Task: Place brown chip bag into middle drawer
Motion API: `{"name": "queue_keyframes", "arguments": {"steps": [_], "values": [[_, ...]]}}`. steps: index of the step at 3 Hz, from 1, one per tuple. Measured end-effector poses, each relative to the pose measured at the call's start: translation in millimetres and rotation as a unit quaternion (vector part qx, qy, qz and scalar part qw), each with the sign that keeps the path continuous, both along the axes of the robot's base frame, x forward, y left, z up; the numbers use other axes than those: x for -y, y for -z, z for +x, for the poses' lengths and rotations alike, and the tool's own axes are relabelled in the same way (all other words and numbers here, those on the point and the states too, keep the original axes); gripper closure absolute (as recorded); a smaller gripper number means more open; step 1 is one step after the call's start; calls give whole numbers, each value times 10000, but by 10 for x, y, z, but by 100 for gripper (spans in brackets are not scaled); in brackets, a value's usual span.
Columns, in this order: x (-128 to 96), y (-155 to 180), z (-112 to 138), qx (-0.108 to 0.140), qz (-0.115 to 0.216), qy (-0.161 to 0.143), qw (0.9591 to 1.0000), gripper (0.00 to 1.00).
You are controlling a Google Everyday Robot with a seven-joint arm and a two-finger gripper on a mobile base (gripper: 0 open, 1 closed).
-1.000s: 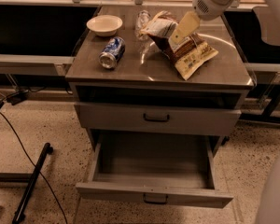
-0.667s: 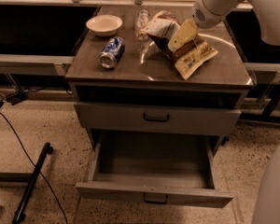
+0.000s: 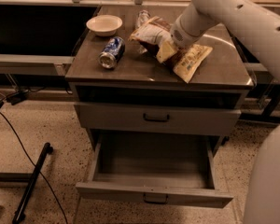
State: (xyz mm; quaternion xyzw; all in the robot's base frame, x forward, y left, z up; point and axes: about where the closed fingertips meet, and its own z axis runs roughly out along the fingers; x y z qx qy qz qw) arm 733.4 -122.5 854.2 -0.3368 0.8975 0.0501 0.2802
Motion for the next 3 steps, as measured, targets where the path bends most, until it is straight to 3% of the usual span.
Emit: {"name": "queue_keyframes", "arguments": {"steps": [2,3], "values": [[-40,-6,-10,-70,92,-35,9999,44],[129,-480,-190,373,548,-234,9975,42]]}}
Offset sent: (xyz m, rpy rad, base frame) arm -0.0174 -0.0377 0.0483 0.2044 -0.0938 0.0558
